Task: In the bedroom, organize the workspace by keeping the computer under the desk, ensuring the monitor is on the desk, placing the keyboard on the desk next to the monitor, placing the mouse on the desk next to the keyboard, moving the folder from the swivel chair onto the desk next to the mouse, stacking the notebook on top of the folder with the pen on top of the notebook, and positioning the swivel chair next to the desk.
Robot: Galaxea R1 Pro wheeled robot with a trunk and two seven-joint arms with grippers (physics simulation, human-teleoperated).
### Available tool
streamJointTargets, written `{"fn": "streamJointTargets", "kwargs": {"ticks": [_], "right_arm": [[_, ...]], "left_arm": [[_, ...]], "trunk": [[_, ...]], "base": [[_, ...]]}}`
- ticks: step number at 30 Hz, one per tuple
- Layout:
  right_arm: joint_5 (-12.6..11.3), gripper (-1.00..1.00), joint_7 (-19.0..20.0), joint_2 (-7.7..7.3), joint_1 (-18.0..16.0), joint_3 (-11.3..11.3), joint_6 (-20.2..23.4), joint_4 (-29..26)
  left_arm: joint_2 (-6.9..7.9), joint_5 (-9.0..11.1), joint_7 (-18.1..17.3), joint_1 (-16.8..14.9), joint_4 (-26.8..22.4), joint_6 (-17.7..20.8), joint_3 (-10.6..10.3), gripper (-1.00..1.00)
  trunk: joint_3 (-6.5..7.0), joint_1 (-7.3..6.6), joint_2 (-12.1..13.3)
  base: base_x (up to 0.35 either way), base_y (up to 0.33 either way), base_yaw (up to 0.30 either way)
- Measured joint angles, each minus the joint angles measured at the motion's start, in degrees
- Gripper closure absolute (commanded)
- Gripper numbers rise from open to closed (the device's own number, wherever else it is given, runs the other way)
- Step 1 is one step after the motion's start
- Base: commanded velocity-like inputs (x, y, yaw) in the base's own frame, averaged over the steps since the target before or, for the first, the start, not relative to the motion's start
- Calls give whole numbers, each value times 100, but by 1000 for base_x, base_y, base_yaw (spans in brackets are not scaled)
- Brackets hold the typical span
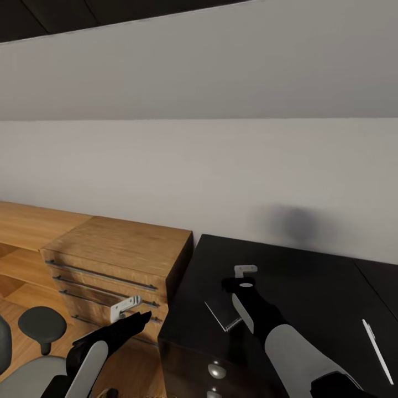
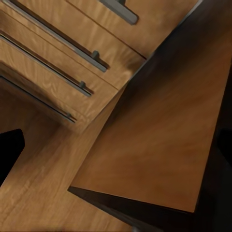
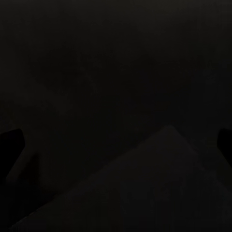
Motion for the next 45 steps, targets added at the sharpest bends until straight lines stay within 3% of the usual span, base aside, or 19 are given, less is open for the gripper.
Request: {"fn": "streamJointTargets", "kwargs": {"ticks": [28,45], "right_arm": [[-3,-100,-13,-85,-2,-2,-20,-224],[2,-100,-15,-134,-2,4,-34,-250]], "left_arm": [[0,-2,1,0,1,0,9,-100],[0,4,4,0,2,0,9,-100]], "trunk": [[-215,-1,-1],[-229,-1,-1]], "base": [[0,0,0],[0,0,0]]}}
